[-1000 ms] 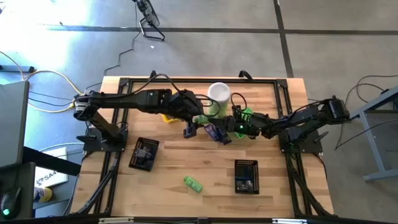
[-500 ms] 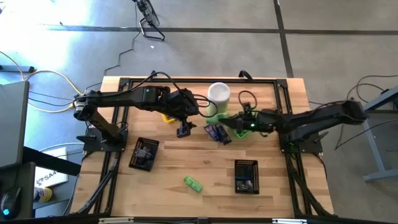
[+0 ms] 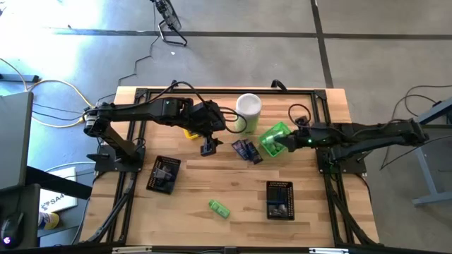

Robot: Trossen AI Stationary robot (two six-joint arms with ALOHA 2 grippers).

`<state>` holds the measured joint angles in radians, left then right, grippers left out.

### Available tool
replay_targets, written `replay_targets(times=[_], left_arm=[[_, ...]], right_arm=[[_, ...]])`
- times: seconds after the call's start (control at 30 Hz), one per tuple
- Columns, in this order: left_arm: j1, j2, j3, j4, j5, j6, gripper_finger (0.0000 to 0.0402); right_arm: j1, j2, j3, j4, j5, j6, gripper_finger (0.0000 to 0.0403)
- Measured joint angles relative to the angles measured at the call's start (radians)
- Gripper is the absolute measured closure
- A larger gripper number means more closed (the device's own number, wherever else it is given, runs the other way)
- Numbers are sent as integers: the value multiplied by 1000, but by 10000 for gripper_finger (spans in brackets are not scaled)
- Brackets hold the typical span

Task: Pick & Place Travel size toiletries
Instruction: Put the shampoo bottle bottle into the green bin, then put the shave cream into the left black bin

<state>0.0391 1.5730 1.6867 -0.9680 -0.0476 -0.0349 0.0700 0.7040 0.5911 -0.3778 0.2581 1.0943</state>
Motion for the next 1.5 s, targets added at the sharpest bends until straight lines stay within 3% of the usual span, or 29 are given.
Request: replay_targets(times=[0.4,0.63,0.9,1.13,1.4,1.5], left_arm=[[0,0,0,8,-21,-3,123],[0,0,1,25,-22,-15,123],[0,-1,1,23,-22,-15,123],[0,-1,1,23,-22,-20,123],[0,-1,1,22,-22,-23,123],[0,-1,1,22,-22,-23,123]], right_arm=[[0,44,-1,-312,40,136,289],[0,111,0,-366,79,168,286],[0,157,-1,-365,127,163,221],[0,114,-1,-292,177,155,175],[0,17,-1,-81,196,-12,200],[0,-13,-1,49,125,-127,213]])
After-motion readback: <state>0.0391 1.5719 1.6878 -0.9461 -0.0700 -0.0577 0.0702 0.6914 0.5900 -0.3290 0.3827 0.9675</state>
